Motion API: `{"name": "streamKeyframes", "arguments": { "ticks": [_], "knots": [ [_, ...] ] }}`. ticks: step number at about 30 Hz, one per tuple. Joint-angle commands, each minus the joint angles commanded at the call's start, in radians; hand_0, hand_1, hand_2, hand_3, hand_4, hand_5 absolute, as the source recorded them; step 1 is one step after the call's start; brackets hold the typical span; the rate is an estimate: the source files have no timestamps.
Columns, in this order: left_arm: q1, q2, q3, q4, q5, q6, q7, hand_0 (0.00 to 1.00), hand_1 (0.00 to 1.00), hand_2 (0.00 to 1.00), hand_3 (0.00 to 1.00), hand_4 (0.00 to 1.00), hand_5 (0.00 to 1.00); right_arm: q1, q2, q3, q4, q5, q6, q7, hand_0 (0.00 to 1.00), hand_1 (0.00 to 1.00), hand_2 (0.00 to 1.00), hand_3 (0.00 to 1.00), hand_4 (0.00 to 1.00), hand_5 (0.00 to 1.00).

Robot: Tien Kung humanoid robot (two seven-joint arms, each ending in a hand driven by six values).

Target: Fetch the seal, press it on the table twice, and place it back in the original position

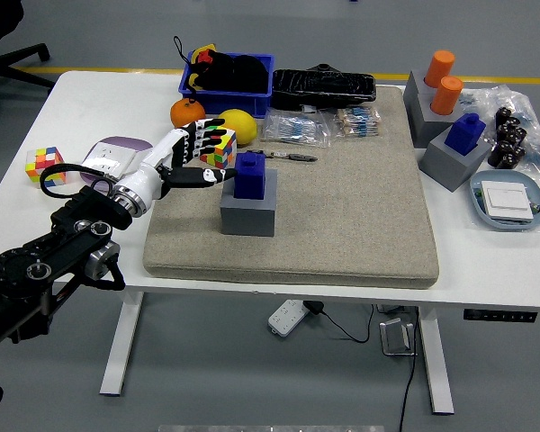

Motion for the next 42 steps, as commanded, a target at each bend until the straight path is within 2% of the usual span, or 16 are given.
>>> {"name": "streamKeyframes", "arguments": {
  "ticks": [12, 42],
  "knots": [
    [-0.017, 0.001, 0.010, 0.022, -0.009, -0.003, -0.007, 0.652, 0.449, 0.406, 0.477, 0.301, 0.002, 0.004, -0.001, -0.002, 0.001, 0.002, 0.000, 0.000, 0.880, 0.801, 0.763, 0.761, 0.834, 0.561],
    [-0.014, -0.002, 0.037, 0.046, -0.002, 0.006, -0.014, 0.652, 0.449, 0.402, 0.474, 0.288, 0.002, 0.007, -0.004, -0.008, 0.002, 0.004, 0.001, 0.000, 0.880, 0.801, 0.762, 0.760, 0.834, 0.562]
  ]
}}
